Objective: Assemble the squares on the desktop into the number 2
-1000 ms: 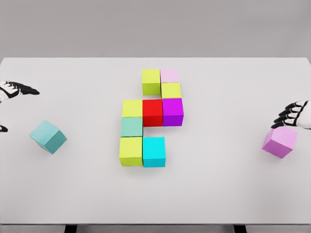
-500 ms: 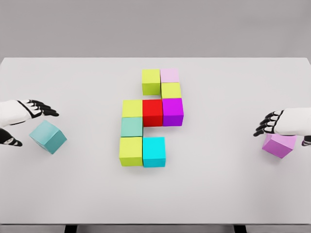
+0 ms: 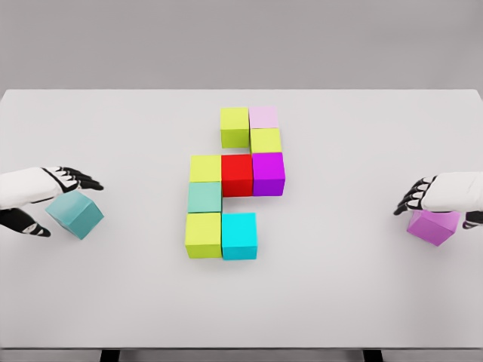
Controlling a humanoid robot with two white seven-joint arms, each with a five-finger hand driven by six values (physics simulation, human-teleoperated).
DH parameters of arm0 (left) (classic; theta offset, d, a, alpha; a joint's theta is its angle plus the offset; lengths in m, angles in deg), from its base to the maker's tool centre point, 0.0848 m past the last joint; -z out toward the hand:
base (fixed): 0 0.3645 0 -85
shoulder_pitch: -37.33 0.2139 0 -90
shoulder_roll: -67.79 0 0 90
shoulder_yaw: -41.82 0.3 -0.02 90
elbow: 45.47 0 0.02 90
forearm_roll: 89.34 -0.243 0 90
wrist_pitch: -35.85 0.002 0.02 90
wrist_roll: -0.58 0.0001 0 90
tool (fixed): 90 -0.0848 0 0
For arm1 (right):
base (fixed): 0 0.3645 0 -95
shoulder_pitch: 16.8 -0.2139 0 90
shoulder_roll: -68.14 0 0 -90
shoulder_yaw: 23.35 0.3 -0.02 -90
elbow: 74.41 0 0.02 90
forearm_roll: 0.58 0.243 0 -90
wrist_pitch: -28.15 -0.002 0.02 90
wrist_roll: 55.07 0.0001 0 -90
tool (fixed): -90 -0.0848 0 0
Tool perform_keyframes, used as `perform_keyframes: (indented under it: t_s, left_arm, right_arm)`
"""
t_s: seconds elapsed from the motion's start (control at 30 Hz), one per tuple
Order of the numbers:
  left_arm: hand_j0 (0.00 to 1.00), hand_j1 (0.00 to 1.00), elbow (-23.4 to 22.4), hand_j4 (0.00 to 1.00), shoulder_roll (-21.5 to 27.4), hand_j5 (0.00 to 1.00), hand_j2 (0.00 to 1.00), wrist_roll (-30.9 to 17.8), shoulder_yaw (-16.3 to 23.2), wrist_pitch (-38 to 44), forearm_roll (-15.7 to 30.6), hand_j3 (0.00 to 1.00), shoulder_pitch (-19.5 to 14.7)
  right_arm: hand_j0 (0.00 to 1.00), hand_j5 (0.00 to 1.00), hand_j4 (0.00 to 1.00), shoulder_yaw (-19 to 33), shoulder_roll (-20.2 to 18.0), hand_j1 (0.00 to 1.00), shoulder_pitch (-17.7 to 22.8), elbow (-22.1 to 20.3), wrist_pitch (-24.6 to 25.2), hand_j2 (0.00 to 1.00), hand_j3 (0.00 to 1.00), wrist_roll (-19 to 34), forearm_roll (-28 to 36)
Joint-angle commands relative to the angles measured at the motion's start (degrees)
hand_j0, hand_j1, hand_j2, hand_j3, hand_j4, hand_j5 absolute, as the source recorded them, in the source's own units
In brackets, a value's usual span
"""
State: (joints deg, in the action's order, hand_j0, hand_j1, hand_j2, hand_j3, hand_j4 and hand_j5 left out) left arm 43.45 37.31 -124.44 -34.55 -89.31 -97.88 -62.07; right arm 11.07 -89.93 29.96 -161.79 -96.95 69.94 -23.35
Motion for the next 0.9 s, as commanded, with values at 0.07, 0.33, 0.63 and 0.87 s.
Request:
perform_keyframes:
  t_s: [0.07,0.33,0.63,0.87]
  left_arm:
    - [0.99,0.99,-1.91,0.99,-0.02,0.99,0.99,0.02,0.35,0.16,3.27,0.99,0.00]
    - [0.98,0.98,-3.49,0.98,-0.98,0.98,0.98,0.02,1.32,0.16,1.61,0.98,-0.53]
    - [0.98,0.98,-4.81,0.98,-3.09,0.98,0.98,0.02,1.76,0.16,-2.17,0.98,-1.93]
    - [0.98,0.98,-4.90,0.98,-4.76,0.98,0.98,0.02,2.90,0.16,-4.72,0.98,-3.60]
  right_arm:
    - [0.42,0.42,0.42,-0.68,0.31,0.42,0.09,0.36,0.10,0.42,0.42,-0.01,-0.34]
    - [0.41,0.41,0.41,4.42,0.48,0.41,-0.09,-3.06,0.10,0.41,0.41,-0.01,0.71]
    - [0.41,0.41,0.41,5.83,5.14,0.41,-0.44,-12.64,0.10,0.41,0.41,-0.01,3.43]
    - [0.41,0.41,0.41,5.04,12.96,0.41,-0.79,-13.17,0.10,0.41,0.41,-0.01,3.35]
